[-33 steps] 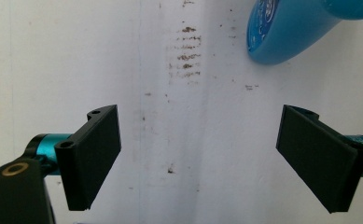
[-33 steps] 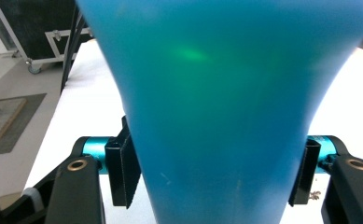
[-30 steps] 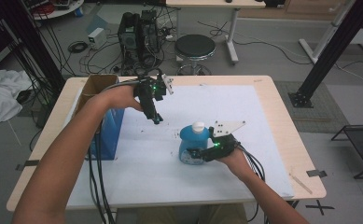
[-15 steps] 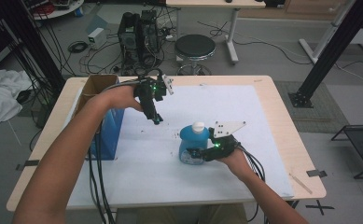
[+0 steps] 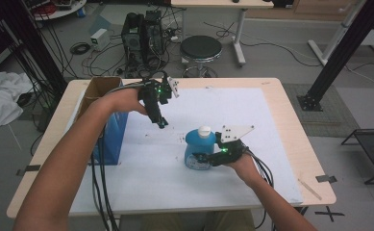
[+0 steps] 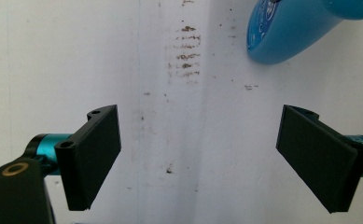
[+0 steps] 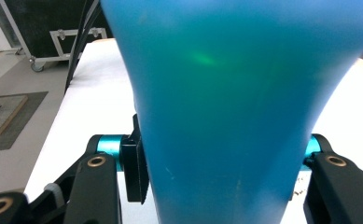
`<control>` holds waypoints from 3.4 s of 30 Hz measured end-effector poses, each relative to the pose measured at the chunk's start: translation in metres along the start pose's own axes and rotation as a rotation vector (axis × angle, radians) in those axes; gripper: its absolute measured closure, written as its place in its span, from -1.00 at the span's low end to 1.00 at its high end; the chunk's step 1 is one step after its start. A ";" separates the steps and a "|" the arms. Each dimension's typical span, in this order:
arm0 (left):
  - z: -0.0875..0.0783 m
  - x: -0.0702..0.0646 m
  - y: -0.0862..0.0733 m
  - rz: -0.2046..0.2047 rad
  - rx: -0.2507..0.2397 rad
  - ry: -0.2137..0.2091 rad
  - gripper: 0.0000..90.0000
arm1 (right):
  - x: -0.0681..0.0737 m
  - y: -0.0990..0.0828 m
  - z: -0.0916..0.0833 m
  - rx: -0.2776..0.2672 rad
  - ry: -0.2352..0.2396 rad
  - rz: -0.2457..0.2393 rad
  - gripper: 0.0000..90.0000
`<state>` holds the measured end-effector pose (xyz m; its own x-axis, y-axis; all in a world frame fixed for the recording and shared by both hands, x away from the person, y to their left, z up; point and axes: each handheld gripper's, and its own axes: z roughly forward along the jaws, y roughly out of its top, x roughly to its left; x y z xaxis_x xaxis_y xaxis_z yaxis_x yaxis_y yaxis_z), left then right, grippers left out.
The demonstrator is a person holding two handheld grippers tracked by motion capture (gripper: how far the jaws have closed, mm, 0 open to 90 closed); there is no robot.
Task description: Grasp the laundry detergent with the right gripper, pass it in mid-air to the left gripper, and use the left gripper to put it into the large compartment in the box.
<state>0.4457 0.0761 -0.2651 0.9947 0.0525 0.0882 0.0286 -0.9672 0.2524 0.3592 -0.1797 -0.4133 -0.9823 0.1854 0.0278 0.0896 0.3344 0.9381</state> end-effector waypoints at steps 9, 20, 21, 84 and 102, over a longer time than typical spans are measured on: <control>-0.007 -0.005 -0.001 -0.012 -0.003 0.009 -0.69 | 0.003 0.005 -0.004 0.000 0.014 -0.006 -0.02; -0.025 -0.025 0.007 0.022 -0.030 0.006 -0.69 | -0.008 0.028 -0.025 -0.004 0.011 -0.010 -0.01; -0.026 -0.027 0.008 0.027 -0.033 0.005 -0.69 | -0.009 0.031 -0.027 -0.008 0.013 -0.017 -0.01; -0.057 -0.067 0.079 0.049 -0.015 -0.065 -0.70 | -0.013 0.095 -0.002 0.186 0.158 -0.107 -0.01; -0.049 -0.065 0.092 0.064 0.006 -0.077 -0.69 | -0.014 0.104 0.001 0.175 0.154 -0.122 -0.01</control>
<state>0.3784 -0.0044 -0.2005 0.9992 -0.0280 0.0295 -0.0343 -0.9696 0.2425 0.3820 -0.1463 -0.3162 -0.9998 -0.0043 -0.0170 -0.0168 0.5033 0.8639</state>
